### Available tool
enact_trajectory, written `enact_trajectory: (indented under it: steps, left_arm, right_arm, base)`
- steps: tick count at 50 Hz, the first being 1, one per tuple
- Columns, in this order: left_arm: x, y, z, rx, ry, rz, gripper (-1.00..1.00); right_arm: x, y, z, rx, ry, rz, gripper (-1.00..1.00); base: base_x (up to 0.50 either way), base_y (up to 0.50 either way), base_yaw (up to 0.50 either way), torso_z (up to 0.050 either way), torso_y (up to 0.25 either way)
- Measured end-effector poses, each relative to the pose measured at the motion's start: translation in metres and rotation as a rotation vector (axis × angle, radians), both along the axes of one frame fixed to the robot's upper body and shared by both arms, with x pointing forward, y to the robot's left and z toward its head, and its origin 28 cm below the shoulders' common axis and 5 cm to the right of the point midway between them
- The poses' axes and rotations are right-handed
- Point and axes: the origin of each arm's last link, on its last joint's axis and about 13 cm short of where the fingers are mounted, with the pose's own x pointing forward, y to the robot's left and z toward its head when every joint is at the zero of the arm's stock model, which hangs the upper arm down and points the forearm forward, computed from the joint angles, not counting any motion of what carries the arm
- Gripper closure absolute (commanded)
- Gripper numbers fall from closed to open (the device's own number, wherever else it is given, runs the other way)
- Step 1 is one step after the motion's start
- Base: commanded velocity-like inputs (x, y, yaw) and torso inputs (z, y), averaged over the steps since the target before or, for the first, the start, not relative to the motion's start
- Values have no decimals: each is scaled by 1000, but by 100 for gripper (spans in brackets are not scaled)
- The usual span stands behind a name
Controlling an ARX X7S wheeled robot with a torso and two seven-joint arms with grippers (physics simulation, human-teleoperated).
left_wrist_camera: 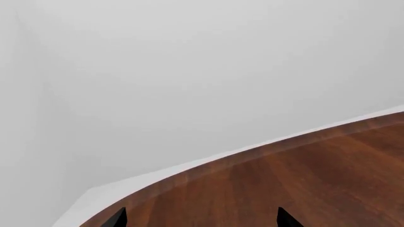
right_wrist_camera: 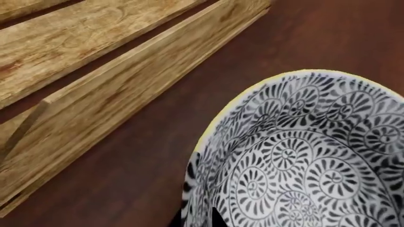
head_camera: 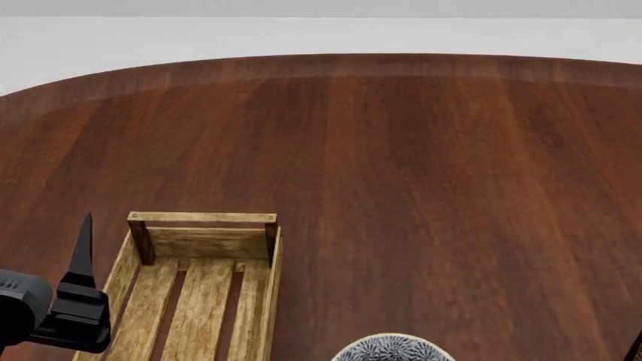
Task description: Stack the left bowl on the right bowl and place them in the tray.
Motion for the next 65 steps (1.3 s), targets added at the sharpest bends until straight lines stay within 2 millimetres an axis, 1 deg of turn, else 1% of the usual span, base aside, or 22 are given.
enact_trajectory:
  steps: [5,11,39,54,65]
  left_arm:
    - [0,0,0,0,0,0,-100]
    - [-1,0,0,0,-1,1,-100]
    - [0,-1,4,1,-10,-4,-100]
    - [-1,-1,4,-3,-18,-5,-100]
    - [-2,0,4,-5,-23,-4,-100]
  right_arm:
    - [-1,-2,4,-15,-23,-7,100]
    - [-6,0,12,-4,-25,4,100]
    - [-23,-5,63,6,-130,3,100]
    - [-32,-16,79,-26,-167,-42,100]
    - [-33,-27,85,-73,-195,-104,100]
  base:
    - [0,0,0,0,0]
    - [0,0,0,0,0]
    - [0,0,0,0,0]
    - [0,0,0,0,0]
    - [0,0,0,0,0]
